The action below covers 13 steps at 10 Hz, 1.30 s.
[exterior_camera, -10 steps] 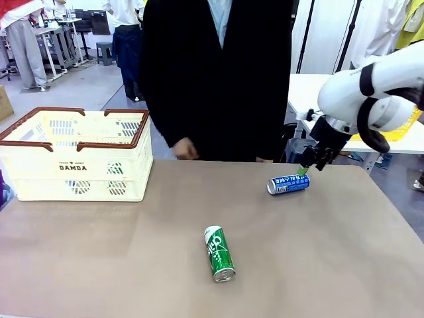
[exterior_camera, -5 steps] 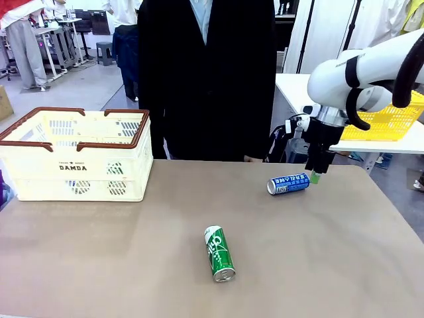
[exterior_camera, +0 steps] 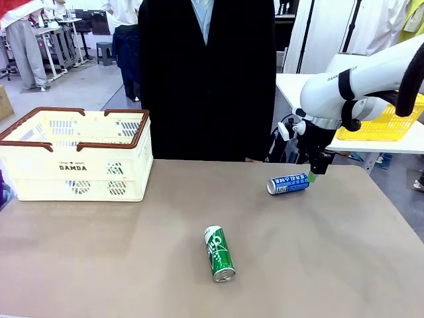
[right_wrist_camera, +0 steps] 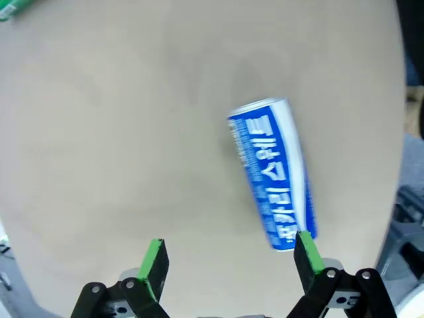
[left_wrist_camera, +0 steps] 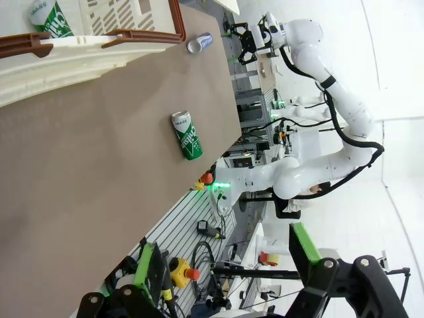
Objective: Place the drinks into the Shopping basket.
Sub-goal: Pick up one drink and place it into the Shopping basket.
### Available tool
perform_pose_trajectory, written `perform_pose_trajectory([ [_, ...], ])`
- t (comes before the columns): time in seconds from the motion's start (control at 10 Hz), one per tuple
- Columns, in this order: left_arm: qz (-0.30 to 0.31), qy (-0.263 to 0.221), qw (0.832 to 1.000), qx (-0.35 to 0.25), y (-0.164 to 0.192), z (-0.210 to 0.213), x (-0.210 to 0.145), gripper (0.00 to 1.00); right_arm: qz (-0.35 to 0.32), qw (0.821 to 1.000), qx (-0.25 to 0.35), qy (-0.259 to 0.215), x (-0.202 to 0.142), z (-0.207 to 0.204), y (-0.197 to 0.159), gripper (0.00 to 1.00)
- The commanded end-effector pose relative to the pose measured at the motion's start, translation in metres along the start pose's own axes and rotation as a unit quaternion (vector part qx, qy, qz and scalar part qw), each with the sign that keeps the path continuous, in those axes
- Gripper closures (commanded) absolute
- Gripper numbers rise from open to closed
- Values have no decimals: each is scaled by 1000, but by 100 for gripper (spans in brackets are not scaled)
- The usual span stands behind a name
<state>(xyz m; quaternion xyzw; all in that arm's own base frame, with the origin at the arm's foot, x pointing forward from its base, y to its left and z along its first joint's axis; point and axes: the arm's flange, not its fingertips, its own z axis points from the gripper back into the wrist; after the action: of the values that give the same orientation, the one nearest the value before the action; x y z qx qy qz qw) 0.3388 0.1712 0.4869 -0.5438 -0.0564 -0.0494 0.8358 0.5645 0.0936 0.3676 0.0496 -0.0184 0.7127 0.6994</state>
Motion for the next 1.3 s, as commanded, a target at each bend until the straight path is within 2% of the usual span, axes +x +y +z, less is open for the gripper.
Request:
perform_pose_trajectory([
  [0.0,0,4,1000,0,-2,0,-3,0,-21,1000,22,2,0,8,-3,0],
  [0.2,0,4,1000,0,-2,0,-3,0,29,999,-13,-20,-1,-12,-6,0],
  [0.4,0,4,1000,0,-2,0,-3,0,68,996,-61,-21,-6,-39,-24,0],
  [0.7,0,4,1000,0,-2,0,-3,0,95,991,-94,-6,3,-69,-43,0],
  [0.9,0,4,1000,0,-2,0,-3,0,106,993,-61,-1,9,-82,-52,0],
  [1.1,0,4,1000,0,-2,0,-3,0,109,992,-59,-14,11,-82,-51,0],
  [1.2,0,4,1000,0,-2,0,-3,0,109,992,-54,-16,11,-82,-51,58],
])
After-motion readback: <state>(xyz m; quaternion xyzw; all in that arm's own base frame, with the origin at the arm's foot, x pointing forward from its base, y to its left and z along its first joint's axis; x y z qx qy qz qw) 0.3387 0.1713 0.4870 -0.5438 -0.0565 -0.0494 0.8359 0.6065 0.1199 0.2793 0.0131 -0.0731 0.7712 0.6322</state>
